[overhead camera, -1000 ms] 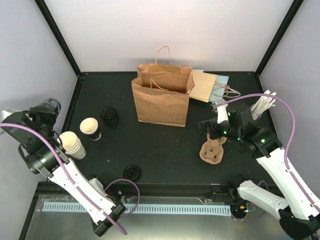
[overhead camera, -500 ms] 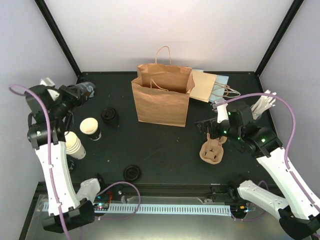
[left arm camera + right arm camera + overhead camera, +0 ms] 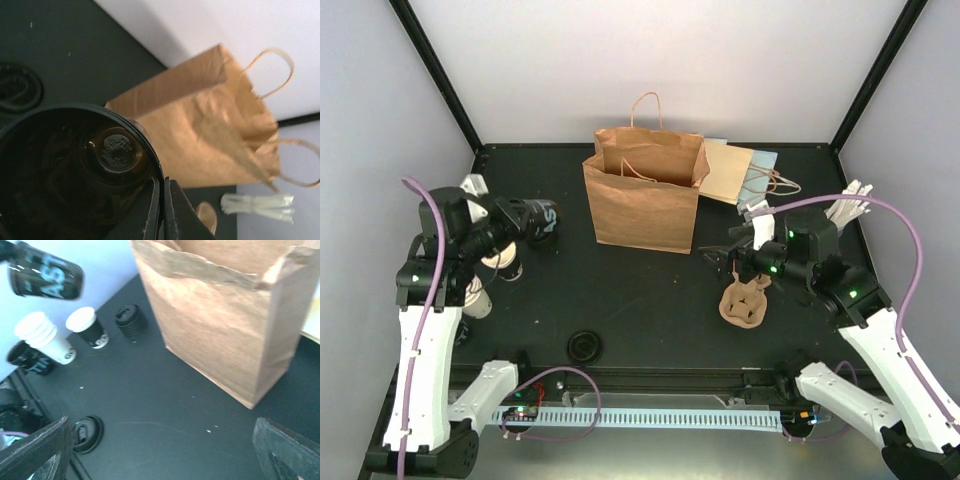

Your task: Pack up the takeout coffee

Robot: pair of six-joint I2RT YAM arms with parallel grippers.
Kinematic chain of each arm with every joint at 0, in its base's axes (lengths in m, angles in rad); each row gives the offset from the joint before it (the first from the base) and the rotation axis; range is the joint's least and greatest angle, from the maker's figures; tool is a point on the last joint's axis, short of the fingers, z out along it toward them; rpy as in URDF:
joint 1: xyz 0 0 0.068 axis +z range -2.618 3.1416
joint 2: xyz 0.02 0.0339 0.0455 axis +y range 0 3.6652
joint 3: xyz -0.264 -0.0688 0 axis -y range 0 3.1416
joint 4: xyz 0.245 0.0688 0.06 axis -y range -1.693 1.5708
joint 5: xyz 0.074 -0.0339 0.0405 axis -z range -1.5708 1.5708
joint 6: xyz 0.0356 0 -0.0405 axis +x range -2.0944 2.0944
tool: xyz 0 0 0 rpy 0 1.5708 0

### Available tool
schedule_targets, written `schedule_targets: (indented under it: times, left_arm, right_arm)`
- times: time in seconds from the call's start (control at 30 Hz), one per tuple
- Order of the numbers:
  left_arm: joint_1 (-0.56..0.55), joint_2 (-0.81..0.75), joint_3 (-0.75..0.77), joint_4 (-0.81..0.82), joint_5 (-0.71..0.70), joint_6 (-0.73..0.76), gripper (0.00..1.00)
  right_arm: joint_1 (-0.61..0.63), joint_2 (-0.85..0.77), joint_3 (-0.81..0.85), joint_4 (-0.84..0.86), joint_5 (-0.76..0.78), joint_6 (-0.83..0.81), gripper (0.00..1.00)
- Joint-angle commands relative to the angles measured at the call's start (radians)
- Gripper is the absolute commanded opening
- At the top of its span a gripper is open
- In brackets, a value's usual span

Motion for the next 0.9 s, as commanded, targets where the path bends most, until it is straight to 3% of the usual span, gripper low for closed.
schedule_targets:
  times: [0.0, 0.23, 0.43, 0.67, 0.87]
  left_arm:
    - [-0.069, -0.037, -0.074, -0.108, -0.001, 0.045, 0.02]
    - [-0.196, -0.002, -0.209, -0.137, 0.092, 0.16, 0.02]
    - [-0.254, 0.026, -0.277, -0.061, 0.316, 0.283, 0.02]
    - [-0.304, 0.054, -0.268, -0.081, 0.435, 0.347, 0.02]
    - [-0.336, 0.006, -0.291, -0.042, 0.535, 0.376, 0.02]
  right_arm:
    - [0.006, -0.021, -0.074, 0.17, -0.175, 0.04, 1.0]
    - [0.24, -0.023, -0.245, 0.411, -0.05, 0.068, 0.99]
    - [0.496, 0.062, -0.302, 0.531, 0.157, -0.055, 1.0]
    - [0.527, 0.144, -0.348, 0.663, 0.136, -0.125, 1.0]
    - [0.527, 0.117, -0.433, 0.79, 0.125, -0.099, 1.0]
